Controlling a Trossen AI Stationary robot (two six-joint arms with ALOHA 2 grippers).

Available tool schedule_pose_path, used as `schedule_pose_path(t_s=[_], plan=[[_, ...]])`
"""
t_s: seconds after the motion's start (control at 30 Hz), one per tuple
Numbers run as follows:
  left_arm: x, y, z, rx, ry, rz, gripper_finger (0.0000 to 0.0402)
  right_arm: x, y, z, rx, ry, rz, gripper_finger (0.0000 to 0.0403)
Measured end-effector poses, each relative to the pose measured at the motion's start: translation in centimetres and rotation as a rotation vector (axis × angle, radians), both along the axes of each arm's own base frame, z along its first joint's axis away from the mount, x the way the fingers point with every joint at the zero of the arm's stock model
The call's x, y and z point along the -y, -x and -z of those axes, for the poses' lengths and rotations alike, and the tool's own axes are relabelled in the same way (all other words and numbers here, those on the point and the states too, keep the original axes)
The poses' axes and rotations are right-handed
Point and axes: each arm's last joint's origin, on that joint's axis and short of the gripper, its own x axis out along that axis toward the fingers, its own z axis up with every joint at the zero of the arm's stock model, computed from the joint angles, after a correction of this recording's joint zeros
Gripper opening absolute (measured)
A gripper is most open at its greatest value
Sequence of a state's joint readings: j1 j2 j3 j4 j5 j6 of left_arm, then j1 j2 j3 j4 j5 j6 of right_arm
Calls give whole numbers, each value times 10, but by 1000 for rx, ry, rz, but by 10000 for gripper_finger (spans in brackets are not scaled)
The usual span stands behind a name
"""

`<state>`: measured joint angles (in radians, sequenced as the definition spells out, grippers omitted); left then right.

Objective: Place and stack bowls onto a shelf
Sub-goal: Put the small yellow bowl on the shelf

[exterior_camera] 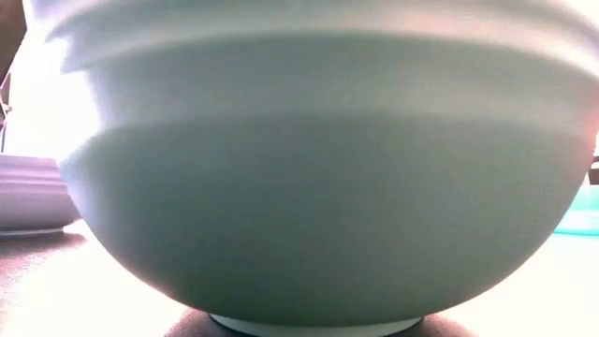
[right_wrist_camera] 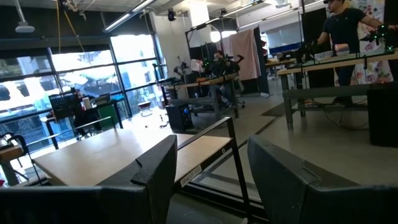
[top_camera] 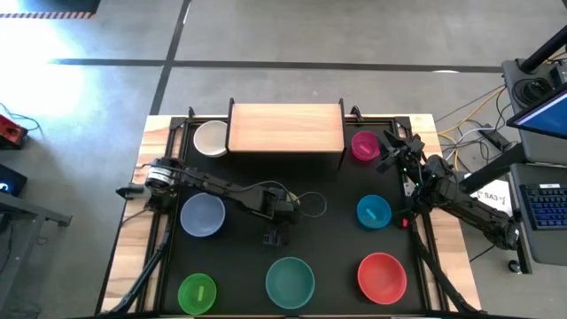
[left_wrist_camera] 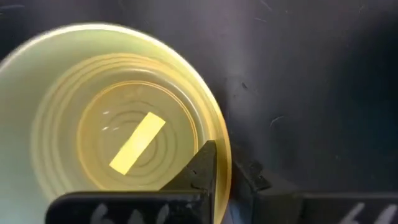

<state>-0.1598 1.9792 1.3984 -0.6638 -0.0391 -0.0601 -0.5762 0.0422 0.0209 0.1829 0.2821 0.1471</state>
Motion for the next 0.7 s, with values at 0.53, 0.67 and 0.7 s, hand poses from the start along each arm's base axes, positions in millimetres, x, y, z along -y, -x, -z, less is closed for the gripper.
schedule_pose_path(t_s=[0.53, 0.67, 0.7], plan=[[-18, -9, -83, 0, -63, -14, 0, 0, 0, 0, 0, 0, 0, 185], [-28, -4, -116, 15, -174, 0, 0, 0, 0, 0, 0, 0, 1, 185], [-32, -1, -125, 22, -189, 2, 0, 0, 0, 0, 0, 0, 0, 185]])
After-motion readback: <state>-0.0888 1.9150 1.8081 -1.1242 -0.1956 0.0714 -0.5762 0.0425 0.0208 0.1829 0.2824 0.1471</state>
